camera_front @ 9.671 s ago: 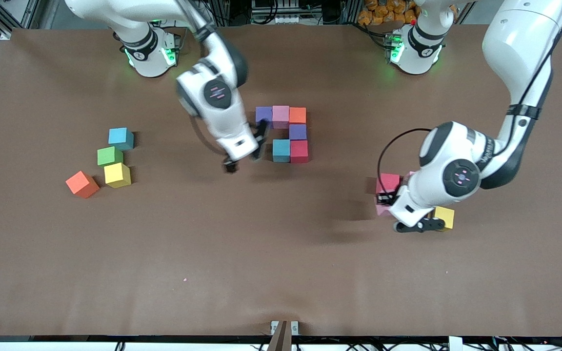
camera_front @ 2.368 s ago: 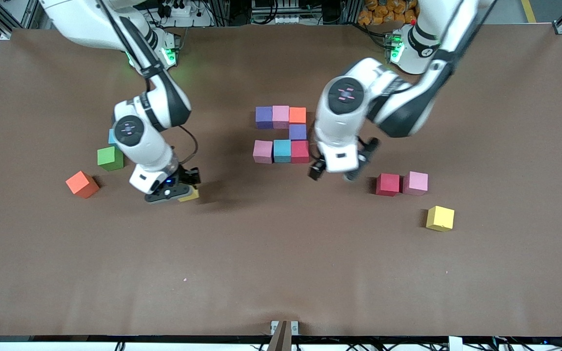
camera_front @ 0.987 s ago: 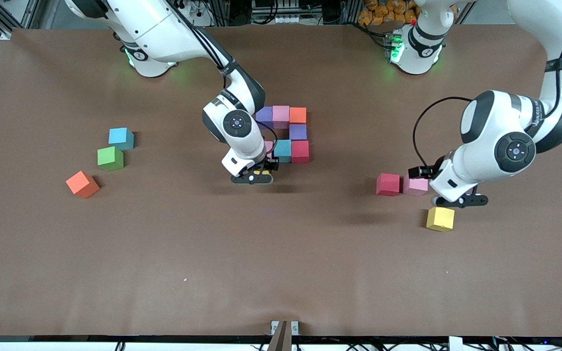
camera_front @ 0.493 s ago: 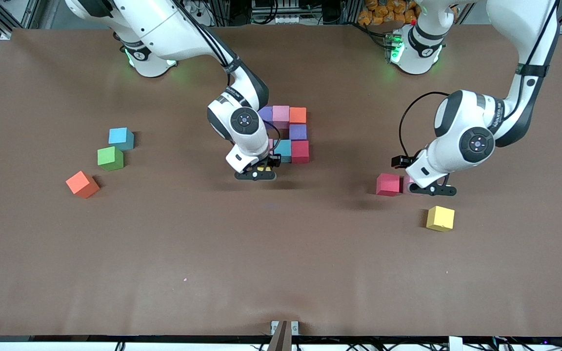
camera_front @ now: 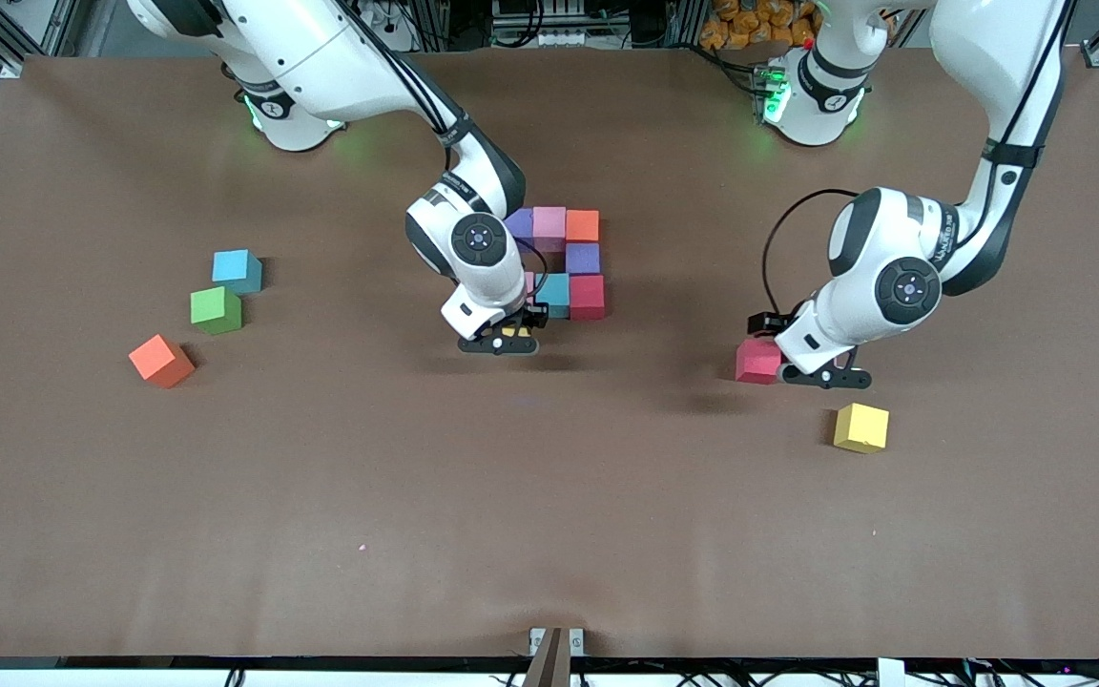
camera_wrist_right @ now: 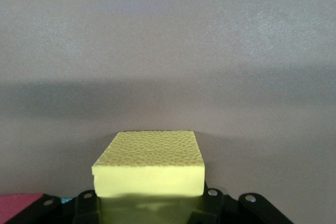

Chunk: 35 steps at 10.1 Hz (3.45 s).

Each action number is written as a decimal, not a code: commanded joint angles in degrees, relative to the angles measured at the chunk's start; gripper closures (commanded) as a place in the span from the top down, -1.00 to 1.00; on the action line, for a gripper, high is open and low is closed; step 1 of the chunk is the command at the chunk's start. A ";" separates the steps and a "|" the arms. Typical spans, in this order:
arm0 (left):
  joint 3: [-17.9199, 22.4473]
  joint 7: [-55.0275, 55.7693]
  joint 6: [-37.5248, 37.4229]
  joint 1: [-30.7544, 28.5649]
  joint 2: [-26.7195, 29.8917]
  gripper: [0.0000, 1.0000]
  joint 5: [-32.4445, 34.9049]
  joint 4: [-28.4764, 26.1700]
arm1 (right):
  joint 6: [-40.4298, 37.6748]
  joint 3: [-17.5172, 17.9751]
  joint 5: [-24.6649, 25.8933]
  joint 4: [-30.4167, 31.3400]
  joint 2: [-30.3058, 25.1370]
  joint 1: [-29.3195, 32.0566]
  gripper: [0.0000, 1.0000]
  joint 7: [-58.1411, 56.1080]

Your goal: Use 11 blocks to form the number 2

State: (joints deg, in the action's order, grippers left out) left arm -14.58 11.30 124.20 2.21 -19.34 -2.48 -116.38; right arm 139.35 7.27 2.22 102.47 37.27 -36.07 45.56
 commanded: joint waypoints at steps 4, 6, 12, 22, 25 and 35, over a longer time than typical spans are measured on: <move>1.83 0.30 1.74 2.45 -3.68 1.00 -1.56 2.03 | -0.75 -0.51 0.24 -3.42 1.93 -0.85 -0.50 1.55; 1.83 0.39 1.83 2.45 -4.82 1.00 -1.65 2.82 | -0.75 -0.51 0.33 -3.33 2.19 -1.02 -0.49 1.63; 1.83 -0.14 4.64 2.27 -6.93 1.00 -0.34 2.74 | -0.83 -1.38 0.77 -3.33 2.63 -1.38 -0.49 1.46; 3.85 0.30 4.91 3.86 -9.05 0.85 2.31 4.32 | -8.55 -2.44 0.42 -5.09 -4.81 -0.33 1.00 -0.65; 5.61 1.71 4.91 6.67 -9.66 0.36 2.22 4.84 | -13.83 -1.91 -0.02 -0.99 -13.76 5.99 1.00 -6.31; 6.13 3.37 -4.58 16.49 -11.23 -0.30 1.00 26.08 | -12.79 -2.53 0.68 16.35 -23.47 42.28 1.00 -65.47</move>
State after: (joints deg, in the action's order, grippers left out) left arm -9.58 13.03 121.93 14.76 -27.99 -0.49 -96.12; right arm 125.77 3.83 2.39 117.10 15.13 3.23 -14.62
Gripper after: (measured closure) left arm 0.463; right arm 0.000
